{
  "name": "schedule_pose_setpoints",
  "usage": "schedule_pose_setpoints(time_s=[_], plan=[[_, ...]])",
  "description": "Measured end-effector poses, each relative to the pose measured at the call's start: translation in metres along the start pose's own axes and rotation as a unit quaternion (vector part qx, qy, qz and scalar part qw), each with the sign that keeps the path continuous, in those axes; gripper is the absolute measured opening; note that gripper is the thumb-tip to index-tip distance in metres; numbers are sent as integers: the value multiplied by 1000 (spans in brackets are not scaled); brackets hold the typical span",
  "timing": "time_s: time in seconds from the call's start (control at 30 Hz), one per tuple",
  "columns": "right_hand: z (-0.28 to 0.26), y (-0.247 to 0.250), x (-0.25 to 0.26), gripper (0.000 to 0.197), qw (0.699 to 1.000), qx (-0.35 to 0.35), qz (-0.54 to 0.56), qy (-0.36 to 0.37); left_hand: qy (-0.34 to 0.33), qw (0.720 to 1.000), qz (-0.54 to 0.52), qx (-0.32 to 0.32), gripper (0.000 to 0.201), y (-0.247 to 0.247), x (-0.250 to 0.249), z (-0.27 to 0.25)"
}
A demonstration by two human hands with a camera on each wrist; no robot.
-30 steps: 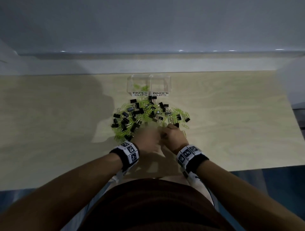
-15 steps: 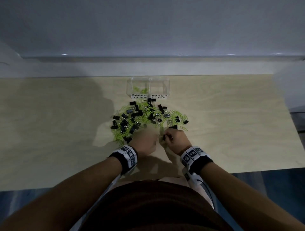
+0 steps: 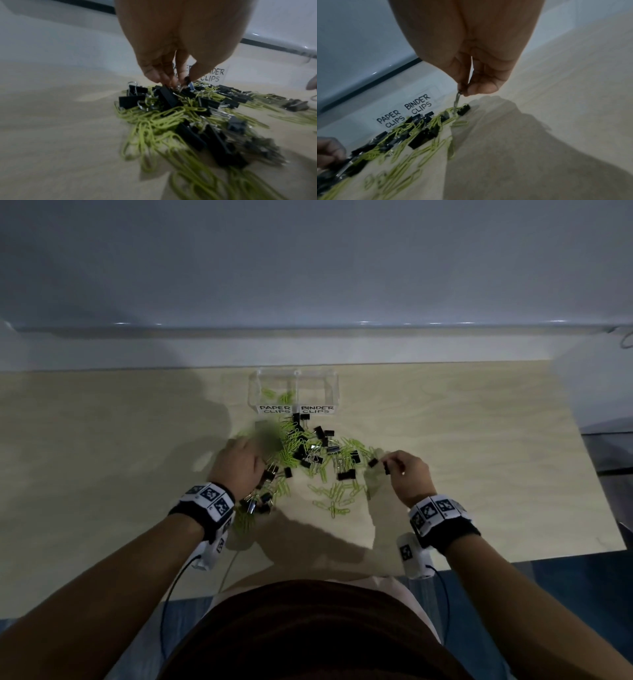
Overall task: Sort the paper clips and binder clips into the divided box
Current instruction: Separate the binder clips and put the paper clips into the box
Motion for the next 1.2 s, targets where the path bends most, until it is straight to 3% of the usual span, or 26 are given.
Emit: schedule_pose_setpoints(time_s=[0.07,0.17,0.3,0.4,0.67,0.87,1.1,1.17,1.2], plan=[[1,-7,7,18,999,21,23,13,4,1000,14,-7,23,1,-9,1],[-1,-27,31,17,995,43,85,39,-48,993,-94,51,35,-2,-61,-10],[-6,-51,60,17,981,53,181,48,-5,940,-270,208,41,-27,-105,-20],[-6,-57,69,16,971,54,231,40,24,910,-336,241,36,-39,-101,-16],[-11,-61,58,15,969,37,241,24,34,886,-397,239,24,-34,-91,-19],[-18,-60,51,18,964,26,264,-2,14,884,-399,245,18,-34,-91,-22],[-23,-54,26,19,939,-31,330,-95,26,872,-434,224,20,-29,-92,-20],[-24,-46,12,18,931,-56,337,-129,39,883,-422,203,17,-29,-84,-17],[-24,-39,2,17,932,-69,326,-143,41,901,-391,184,15,-29,-80,-14]])
Point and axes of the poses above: each hand's wrist, its own z-axis towards the middle knuckle, its own y-axis out of the back of the hand, x = y × z, the point moved 9 cm from there along z, towards the middle knuckle, and after that the axes turned 12 degrees about y, right-handed, at the moved point
